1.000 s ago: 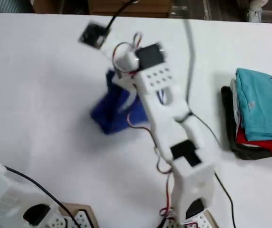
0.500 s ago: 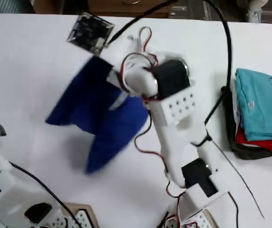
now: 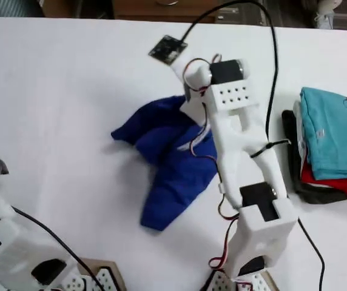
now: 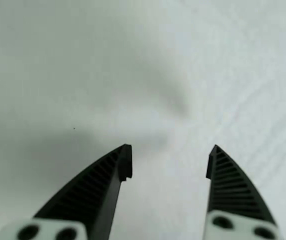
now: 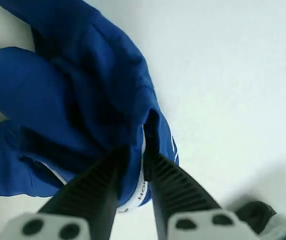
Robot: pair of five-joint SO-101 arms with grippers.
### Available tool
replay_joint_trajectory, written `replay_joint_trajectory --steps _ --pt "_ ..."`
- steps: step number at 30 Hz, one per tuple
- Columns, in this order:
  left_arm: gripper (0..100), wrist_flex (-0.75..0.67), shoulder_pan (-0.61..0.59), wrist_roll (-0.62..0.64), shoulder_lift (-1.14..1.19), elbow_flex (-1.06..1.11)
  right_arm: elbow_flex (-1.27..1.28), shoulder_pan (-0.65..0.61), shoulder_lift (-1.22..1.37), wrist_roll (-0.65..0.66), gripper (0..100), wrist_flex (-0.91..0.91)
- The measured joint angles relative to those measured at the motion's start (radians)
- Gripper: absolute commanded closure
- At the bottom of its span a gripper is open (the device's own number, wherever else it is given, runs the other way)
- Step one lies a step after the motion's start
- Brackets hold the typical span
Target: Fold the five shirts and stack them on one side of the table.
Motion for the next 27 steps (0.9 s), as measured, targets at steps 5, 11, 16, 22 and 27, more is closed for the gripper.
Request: replay_joint_trajectory --steps 5,11,16,22,27 --pt "74 0.000 0.000 0.000 0.000 0.000 0.000 0.002 -0.011 0.000 72.3 0.017" --pt "74 0.000 0.000 0.000 0.000 0.000 0.008 -0.051 -0.064 -0.002 75.3 0.028" --pt "74 0.000 0.000 0.000 0.000 0.000 0.049 -0.213 -0.064 0.000 75.3 0.058" --pt "74 0.000 0.000 0.000 0.000 0.000 0.258 -0.388 -0.064 0.078 75.4 0.002" --pt "74 0.000 0.000 0.000 0.000 0.000 0.397 -0.382 -0.064 0.095 77.9 -0.144"
